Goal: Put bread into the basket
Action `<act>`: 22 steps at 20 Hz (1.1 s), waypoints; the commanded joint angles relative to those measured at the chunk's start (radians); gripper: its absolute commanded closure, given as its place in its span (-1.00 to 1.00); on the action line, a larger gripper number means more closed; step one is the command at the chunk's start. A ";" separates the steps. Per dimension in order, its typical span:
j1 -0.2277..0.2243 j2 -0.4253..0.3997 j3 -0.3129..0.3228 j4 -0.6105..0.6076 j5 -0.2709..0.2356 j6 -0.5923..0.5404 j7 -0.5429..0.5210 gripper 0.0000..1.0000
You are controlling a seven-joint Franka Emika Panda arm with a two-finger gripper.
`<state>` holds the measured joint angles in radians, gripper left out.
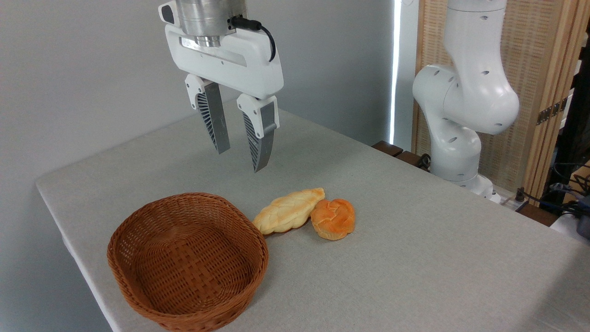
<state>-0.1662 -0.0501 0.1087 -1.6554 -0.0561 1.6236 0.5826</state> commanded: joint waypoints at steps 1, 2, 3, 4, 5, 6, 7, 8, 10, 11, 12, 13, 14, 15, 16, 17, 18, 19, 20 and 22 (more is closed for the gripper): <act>-0.007 -0.004 0.028 0.011 -0.019 -0.007 -0.009 -1.00; -0.009 -0.004 0.028 0.011 -0.019 -0.008 -0.010 -1.00; -0.009 -0.004 0.026 0.011 -0.018 -0.013 -0.010 -1.00; -0.009 -0.004 0.026 0.011 -0.019 -0.013 -0.010 -1.00; -0.009 -0.005 0.028 0.011 -0.019 -0.014 -0.010 -1.00; -0.009 -0.005 0.028 0.013 -0.019 -0.013 -0.010 -1.00; -0.009 -0.005 0.028 0.011 -0.019 -0.013 -0.009 -1.00; -0.009 -0.005 0.026 0.011 -0.019 -0.014 -0.010 -1.00; -0.010 -0.005 0.026 0.011 -0.019 -0.014 -0.012 -1.00; -0.010 -0.005 0.026 0.011 -0.019 -0.014 -0.012 -1.00; -0.010 -0.005 0.026 0.011 -0.019 -0.014 -0.012 -1.00; -0.010 -0.005 0.028 0.011 -0.019 -0.014 -0.010 -1.00; -0.010 -0.005 0.028 0.011 -0.019 -0.014 -0.010 -1.00; -0.010 -0.005 0.026 0.011 -0.019 -0.014 -0.012 -1.00; -0.010 -0.005 0.026 0.011 -0.019 -0.014 -0.012 -1.00; -0.010 -0.005 0.026 0.011 -0.018 -0.016 -0.012 -1.00; -0.010 -0.005 0.026 0.011 -0.019 -0.016 -0.012 -1.00; -0.010 -0.005 0.026 0.011 -0.018 -0.016 -0.010 -1.00; -0.010 -0.005 0.026 0.011 -0.019 -0.016 -0.009 -1.00; -0.015 -0.005 0.026 0.011 -0.011 -0.015 -0.010 -1.00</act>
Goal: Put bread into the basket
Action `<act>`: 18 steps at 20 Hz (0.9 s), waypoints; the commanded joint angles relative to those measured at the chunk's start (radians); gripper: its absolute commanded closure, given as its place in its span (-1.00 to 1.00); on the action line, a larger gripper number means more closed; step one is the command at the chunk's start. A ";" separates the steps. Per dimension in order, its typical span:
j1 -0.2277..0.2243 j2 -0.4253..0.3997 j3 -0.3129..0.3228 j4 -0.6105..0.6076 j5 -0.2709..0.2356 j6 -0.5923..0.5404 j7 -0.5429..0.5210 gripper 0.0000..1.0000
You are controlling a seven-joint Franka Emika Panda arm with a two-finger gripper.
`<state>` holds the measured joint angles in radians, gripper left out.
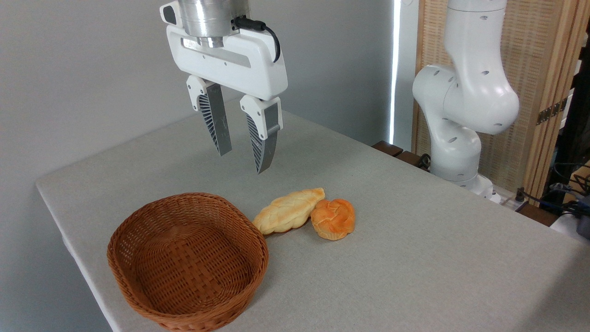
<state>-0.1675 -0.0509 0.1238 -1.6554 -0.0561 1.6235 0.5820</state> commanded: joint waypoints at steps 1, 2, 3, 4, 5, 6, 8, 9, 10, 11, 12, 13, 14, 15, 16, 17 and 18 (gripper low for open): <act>-0.014 -0.004 0.011 0.011 -0.011 -0.017 -0.007 -1.00; -0.014 -0.004 0.011 0.011 -0.011 -0.017 -0.008 -1.00; -0.014 -0.004 0.011 0.011 -0.011 -0.016 -0.011 -1.00; -0.014 -0.004 0.010 0.011 -0.011 -0.016 -0.011 -1.00; -0.015 -0.006 0.010 0.008 -0.011 -0.017 -0.010 -1.00; -0.015 -0.006 0.010 0.008 -0.011 -0.017 -0.010 -1.00; -0.014 -0.006 0.010 0.003 -0.014 -0.016 -0.010 -1.00; -0.014 -0.006 0.010 0.002 -0.014 -0.016 -0.010 -1.00; -0.014 -0.007 0.010 0.000 -0.014 -0.014 -0.008 -1.00; -0.014 -0.007 0.010 -0.001 -0.014 -0.014 -0.008 -1.00; -0.015 -0.006 0.011 -0.001 -0.014 -0.014 -0.008 -1.00; -0.017 -0.006 0.010 -0.001 -0.014 -0.014 -0.008 -1.00; -0.018 -0.004 0.008 -0.001 -0.013 -0.014 -0.010 -1.00; -0.018 -0.004 0.002 -0.001 -0.013 -0.014 -0.010 -1.00; -0.018 -0.004 -0.003 -0.006 -0.013 -0.014 -0.010 -1.00; -0.018 -0.006 -0.004 -0.012 -0.013 -0.016 -0.011 -1.00; -0.018 -0.006 -0.004 -0.012 -0.013 -0.016 -0.011 -1.00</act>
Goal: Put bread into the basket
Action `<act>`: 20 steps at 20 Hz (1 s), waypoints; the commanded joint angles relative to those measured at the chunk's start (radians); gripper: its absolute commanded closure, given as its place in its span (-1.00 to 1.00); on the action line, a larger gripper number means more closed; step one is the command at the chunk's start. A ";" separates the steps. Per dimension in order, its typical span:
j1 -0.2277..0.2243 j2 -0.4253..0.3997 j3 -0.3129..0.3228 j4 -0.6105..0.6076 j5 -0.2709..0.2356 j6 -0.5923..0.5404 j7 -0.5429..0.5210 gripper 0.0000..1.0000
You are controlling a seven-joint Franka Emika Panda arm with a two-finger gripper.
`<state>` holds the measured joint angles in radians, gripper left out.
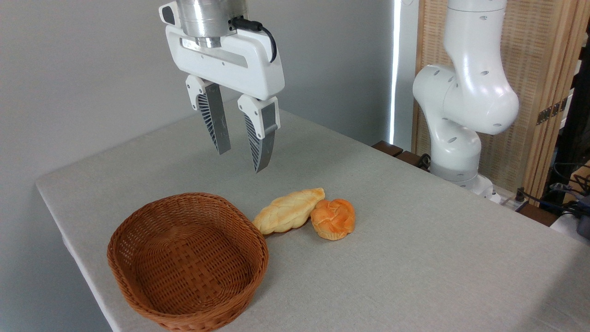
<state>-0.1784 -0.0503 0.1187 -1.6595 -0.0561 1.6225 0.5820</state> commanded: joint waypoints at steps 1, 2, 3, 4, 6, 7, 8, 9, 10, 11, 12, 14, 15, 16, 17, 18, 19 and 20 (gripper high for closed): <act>-0.007 -0.006 0.001 -0.008 -0.013 -0.015 -0.013 -1.00; -0.007 -0.006 0.001 -0.009 -0.011 -0.015 -0.013 -1.00; -0.007 -0.006 0.001 -0.009 -0.013 -0.015 -0.011 -1.00; -0.007 -0.006 0.001 -0.009 -0.013 -0.015 -0.011 -1.00; -0.007 -0.014 -0.001 -0.022 -0.011 -0.015 -0.010 -1.00; -0.007 -0.028 -0.001 -0.037 -0.013 -0.012 -0.008 -1.00; -0.007 -0.042 -0.001 -0.058 -0.011 -0.001 -0.005 -1.00; -0.006 -0.058 0.001 -0.078 -0.011 0.006 -0.002 -1.00; -0.006 -0.074 0.001 -0.098 -0.011 0.016 -0.001 -1.00; -0.006 -0.085 0.001 -0.118 -0.011 0.026 -0.001 -1.00; -0.006 -0.100 0.001 -0.135 -0.010 0.039 -0.001 -1.00; -0.006 -0.135 0.001 -0.189 -0.010 0.075 -0.001 -1.00; -0.006 -0.164 0.001 -0.228 -0.010 0.100 0.001 -1.00; -0.007 -0.198 0.001 -0.276 -0.008 0.132 0.002 -1.00; -0.007 -0.229 0.001 -0.323 -0.008 0.166 0.009 -1.00; -0.007 -0.256 0.001 -0.365 -0.007 0.193 0.015 -1.00; -0.007 -0.281 0.001 -0.399 -0.007 0.210 0.028 -1.00; -0.007 -0.301 0.001 -0.431 -0.005 0.218 0.051 -1.00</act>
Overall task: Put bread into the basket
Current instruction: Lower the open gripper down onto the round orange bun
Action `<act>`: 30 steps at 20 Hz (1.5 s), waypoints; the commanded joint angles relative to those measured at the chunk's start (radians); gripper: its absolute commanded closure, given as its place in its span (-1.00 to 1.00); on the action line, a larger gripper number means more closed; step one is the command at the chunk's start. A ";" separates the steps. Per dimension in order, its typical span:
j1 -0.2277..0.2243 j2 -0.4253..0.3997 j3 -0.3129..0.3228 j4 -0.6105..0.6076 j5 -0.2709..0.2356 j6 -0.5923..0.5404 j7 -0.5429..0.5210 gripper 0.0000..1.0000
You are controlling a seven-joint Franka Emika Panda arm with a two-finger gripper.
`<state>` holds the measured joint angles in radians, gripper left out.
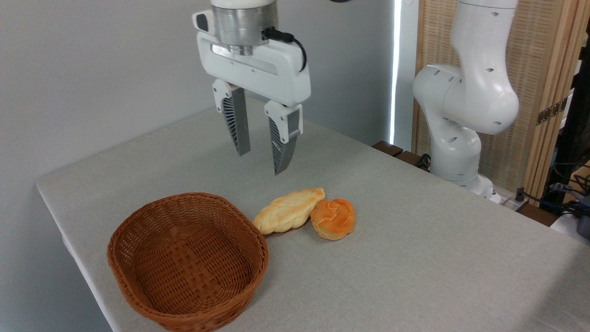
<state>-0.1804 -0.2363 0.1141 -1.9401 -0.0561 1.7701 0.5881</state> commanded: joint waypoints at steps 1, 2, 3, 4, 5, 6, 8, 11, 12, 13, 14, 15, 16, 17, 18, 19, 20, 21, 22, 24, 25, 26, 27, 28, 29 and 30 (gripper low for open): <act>-0.005 -0.133 0.006 -0.177 -0.005 0.072 0.088 -1.00; -0.005 -0.146 0.006 -0.198 -0.005 0.075 0.135 -1.00; -0.005 -0.159 0.007 -0.218 -0.005 0.080 0.183 -1.00; -0.005 -0.170 0.007 -0.238 -0.005 0.094 0.231 -1.00; -0.004 -0.181 0.007 -0.265 -0.005 0.116 0.271 -1.00; -0.004 -0.195 0.007 -0.301 -0.005 0.144 0.316 -1.00; -0.004 -0.212 0.007 -0.361 -0.005 0.172 0.416 -1.00; -0.004 -0.215 0.007 -0.416 -0.005 0.172 0.548 -1.00; -0.004 -0.213 0.009 -0.434 -0.005 0.172 0.603 -1.00; -0.001 -0.213 0.009 -0.451 -0.005 0.172 0.652 -1.00; 0.004 -0.213 0.012 -0.460 -0.004 0.172 0.692 -1.00; 0.005 -0.213 0.016 -0.464 0.004 0.170 0.723 -1.00; 0.006 -0.213 0.018 -0.464 0.027 0.170 0.752 -1.00; 0.007 -0.212 0.019 -0.464 0.054 0.170 0.780 -1.00; 0.007 -0.209 0.019 -0.470 0.074 0.170 0.806 -1.00; 0.007 -0.209 0.019 -0.480 0.078 0.172 0.824 -1.00; 0.007 -0.207 0.019 -0.485 0.079 0.172 0.826 -1.00; 0.007 -0.205 0.019 -0.488 0.081 0.173 0.828 -1.00; 0.007 -0.205 0.019 -0.491 0.084 0.173 0.828 -1.00; 0.006 -0.201 0.019 -0.497 0.119 0.175 0.828 -1.00; 0.004 -0.199 0.019 -0.500 0.122 0.177 0.828 -1.00; 0.002 -0.198 0.019 -0.500 0.122 0.178 0.828 -1.00; 0.002 -0.198 0.019 -0.505 0.122 0.184 0.828 -1.00; 0.001 -0.198 0.019 -0.511 0.124 0.196 0.828 -1.00; 0.001 -0.198 0.019 -0.525 0.124 0.215 0.828 -1.00; 0.001 -0.196 0.019 -0.536 0.124 0.241 0.832 -1.00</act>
<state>-0.1728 -0.4207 0.1257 -2.4323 0.0535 1.9380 1.3985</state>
